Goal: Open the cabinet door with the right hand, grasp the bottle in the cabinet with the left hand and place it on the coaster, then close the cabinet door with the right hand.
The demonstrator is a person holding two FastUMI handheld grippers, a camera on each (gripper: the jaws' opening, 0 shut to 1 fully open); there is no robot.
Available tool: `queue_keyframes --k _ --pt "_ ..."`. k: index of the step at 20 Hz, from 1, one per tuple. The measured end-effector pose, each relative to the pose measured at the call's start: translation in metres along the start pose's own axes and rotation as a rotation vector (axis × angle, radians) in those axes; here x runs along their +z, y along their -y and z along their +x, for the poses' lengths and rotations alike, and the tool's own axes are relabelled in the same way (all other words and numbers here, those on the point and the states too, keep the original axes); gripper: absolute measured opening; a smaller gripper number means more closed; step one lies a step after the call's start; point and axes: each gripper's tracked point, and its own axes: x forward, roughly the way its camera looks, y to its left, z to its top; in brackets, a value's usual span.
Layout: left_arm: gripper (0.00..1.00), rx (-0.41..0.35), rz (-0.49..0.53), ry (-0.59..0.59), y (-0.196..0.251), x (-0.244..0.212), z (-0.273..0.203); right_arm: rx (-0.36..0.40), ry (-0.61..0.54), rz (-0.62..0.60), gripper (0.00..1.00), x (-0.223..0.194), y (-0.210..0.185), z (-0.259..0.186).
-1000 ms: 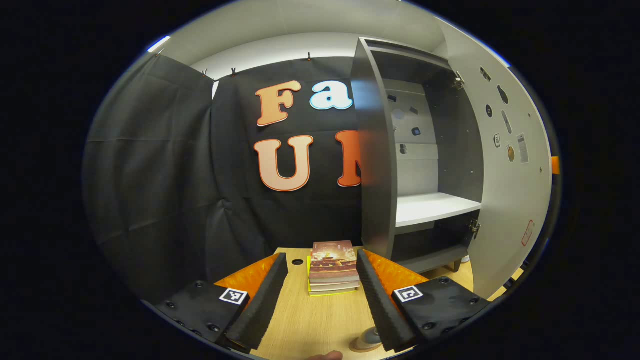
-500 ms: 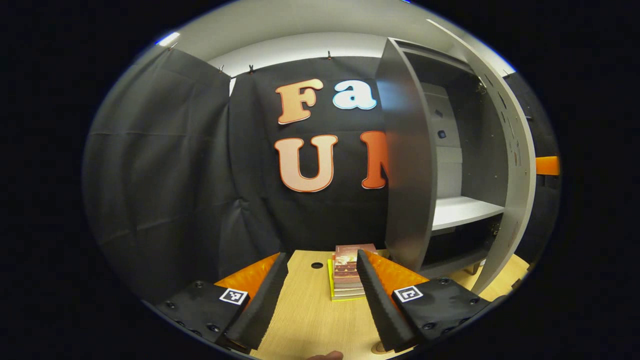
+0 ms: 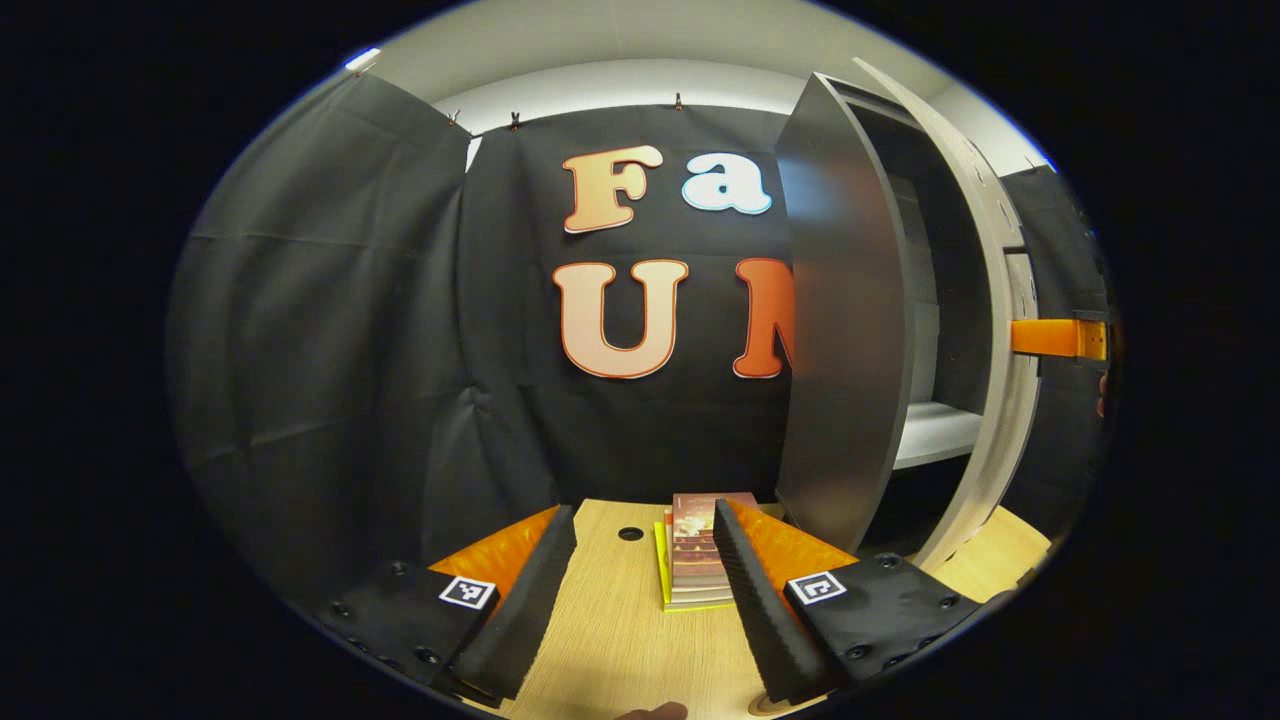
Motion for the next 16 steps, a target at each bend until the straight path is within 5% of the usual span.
queue_keyframes --k 10,16 --pt "0.92 -0.108 -0.014 0.026 0.026 0.006 0.023 -0.125 0.022 -0.042 0.92 -0.007 -0.005 0.044" --pt "0.9 -0.13 -0.023 0.021 0.033 0.011 0.013 -0.136 0.022 -0.029 0.93 -0.004 0.0 0.052"
